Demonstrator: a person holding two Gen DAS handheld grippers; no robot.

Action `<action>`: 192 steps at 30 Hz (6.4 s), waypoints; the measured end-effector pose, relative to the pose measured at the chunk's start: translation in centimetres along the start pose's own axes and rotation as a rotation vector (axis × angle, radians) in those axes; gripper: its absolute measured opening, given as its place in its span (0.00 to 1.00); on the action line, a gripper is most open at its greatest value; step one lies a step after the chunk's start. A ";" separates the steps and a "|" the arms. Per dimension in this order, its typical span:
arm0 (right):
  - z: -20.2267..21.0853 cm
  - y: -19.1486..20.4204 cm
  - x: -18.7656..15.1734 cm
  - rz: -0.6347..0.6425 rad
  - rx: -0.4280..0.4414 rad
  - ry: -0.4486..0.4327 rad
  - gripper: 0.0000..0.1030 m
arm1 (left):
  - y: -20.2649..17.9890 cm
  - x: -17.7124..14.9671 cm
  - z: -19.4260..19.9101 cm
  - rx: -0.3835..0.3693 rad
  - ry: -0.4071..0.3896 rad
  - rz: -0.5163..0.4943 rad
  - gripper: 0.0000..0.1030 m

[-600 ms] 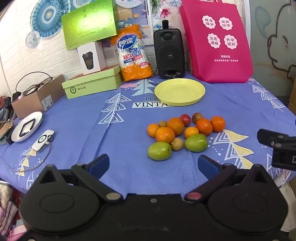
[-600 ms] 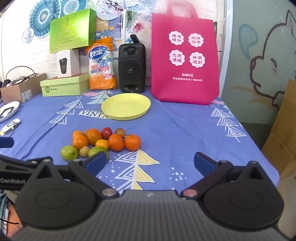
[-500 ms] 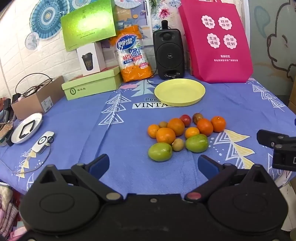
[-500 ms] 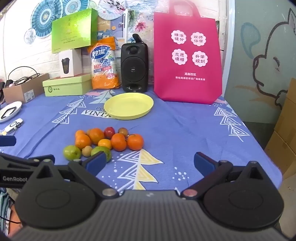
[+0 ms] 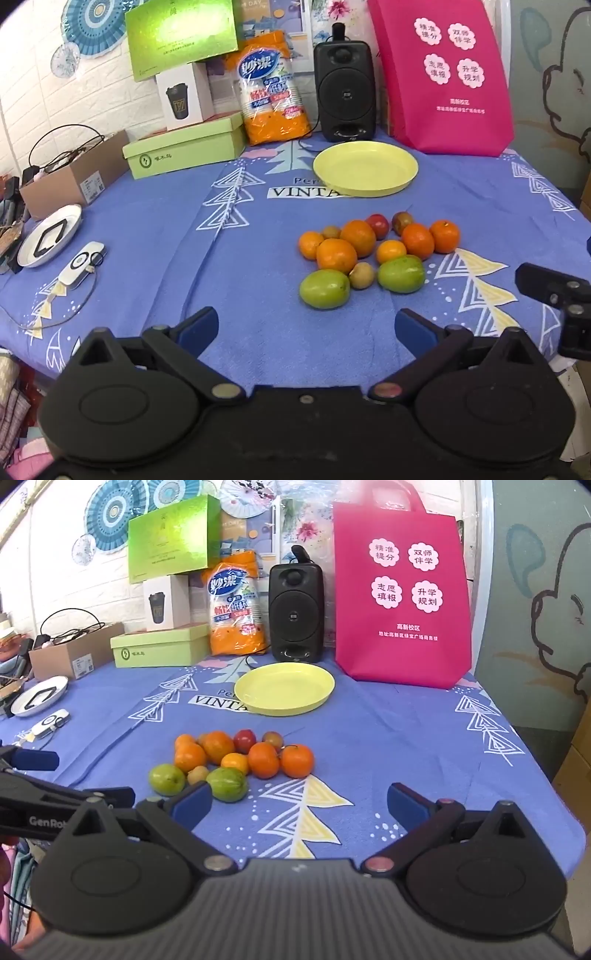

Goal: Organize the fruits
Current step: 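Move both tools toward the fruit cluster, then grasp the green guava with the left tool while the right tool grasps a tangerine, then place the guava on the yellow plate with the left tool while the right tool places the tangerine, then grasp an orange with the left tool while the right tool grasps a guava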

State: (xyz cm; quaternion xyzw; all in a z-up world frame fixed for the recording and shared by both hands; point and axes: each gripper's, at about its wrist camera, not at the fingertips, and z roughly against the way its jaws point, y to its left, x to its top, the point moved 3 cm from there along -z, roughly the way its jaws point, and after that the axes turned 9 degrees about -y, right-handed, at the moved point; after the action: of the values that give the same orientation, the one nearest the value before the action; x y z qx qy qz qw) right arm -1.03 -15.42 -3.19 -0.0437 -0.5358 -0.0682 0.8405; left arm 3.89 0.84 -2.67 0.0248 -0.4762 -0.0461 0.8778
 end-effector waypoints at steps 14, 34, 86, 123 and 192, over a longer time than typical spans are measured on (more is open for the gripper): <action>-0.8 -1.6 -0.2 0.051 0.006 -0.082 1.00 | 2.7 -0.1 -3.2 0.022 0.010 0.072 1.00; -5.4 -2.0 -1.0 0.080 0.067 -0.001 1.00 | 2.7 -0.8 -9.0 0.104 0.058 -0.094 1.00; -18.1 -1.8 -2.3 0.168 0.130 0.142 0.66 | 1.2 -2.0 -14.3 -0.223 0.039 0.022 0.51; -16.6 -3.5 2.5 0.123 0.176 0.034 0.37 | 1.2 10.5 -19.8 -0.282 -0.104 -0.044 0.46; -11.3 3.1 -3.9 0.204 0.388 0.075 0.80 | 1.1 -0.5 -14.3 -0.323 -0.037 0.049 0.57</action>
State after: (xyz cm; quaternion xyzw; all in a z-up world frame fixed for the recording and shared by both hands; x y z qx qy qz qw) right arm 7.97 -13.75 -11.44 0.0673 -0.5002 0.1198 0.8549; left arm 15.67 1.97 -10.77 -0.1289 -0.4792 -0.1009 0.8623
